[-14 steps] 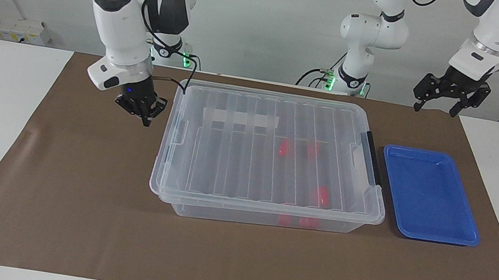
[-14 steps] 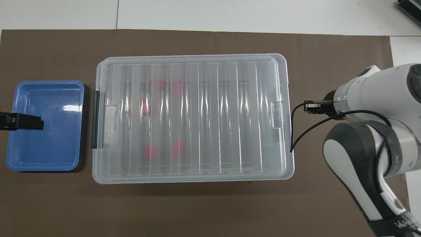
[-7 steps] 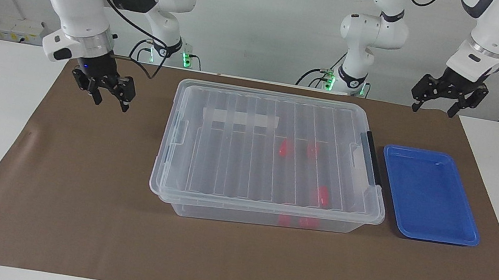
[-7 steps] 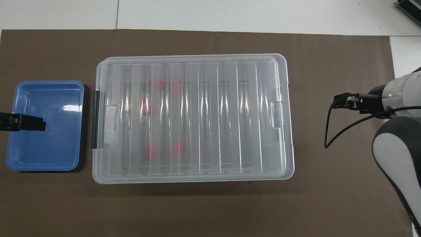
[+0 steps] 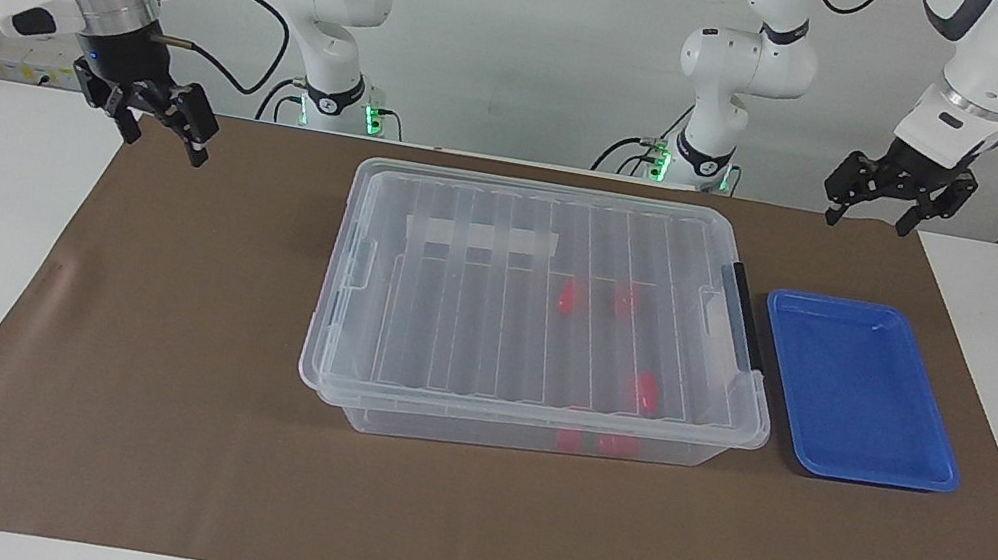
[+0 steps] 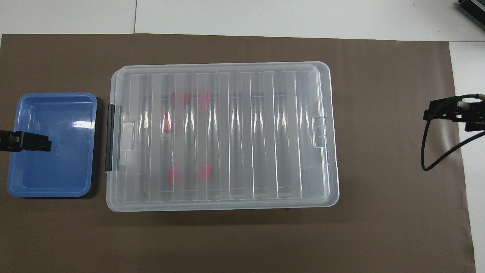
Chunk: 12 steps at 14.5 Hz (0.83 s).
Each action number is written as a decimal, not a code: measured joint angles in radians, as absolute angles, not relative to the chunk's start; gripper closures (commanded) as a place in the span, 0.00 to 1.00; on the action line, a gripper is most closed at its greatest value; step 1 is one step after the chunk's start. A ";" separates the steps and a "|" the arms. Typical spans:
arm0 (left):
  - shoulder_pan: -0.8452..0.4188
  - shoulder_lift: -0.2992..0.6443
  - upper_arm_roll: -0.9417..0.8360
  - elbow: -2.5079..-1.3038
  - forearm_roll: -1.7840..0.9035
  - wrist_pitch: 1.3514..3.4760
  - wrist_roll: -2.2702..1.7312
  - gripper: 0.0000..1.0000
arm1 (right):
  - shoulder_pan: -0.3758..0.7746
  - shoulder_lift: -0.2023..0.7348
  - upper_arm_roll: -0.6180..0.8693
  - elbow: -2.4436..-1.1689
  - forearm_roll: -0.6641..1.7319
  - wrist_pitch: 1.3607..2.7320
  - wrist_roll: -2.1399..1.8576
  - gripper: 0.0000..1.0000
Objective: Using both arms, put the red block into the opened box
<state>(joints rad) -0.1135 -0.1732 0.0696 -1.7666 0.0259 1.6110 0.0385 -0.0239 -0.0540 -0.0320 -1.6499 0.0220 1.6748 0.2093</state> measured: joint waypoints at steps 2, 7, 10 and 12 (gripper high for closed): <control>-0.114 -0.173 0.070 -1.767 0.026 1.611 0.038 0.00 | -0.022 -0.032 -0.029 -1.589 0.022 1.611 0.209 0.00; -0.114 -0.173 0.070 -1.767 0.026 1.611 0.038 0.00 | -0.017 0.006 -0.019 -1.513 0.016 1.493 0.209 0.00; -0.114 -0.173 0.070 -1.767 0.026 1.611 0.038 0.00 | -0.016 0.006 -0.017 -1.517 0.016 1.484 0.209 0.00; -0.114 -0.173 0.070 -1.767 0.026 1.611 0.038 0.00 | -0.016 0.006 -0.014 -1.517 0.016 1.484 0.208 0.00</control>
<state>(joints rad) -0.1135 -0.1732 0.0700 -1.7666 0.0259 1.6110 0.0385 -0.0160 0.0058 -0.0142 -1.5174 0.0157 1.4844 0.2075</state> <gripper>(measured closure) 0.000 0.000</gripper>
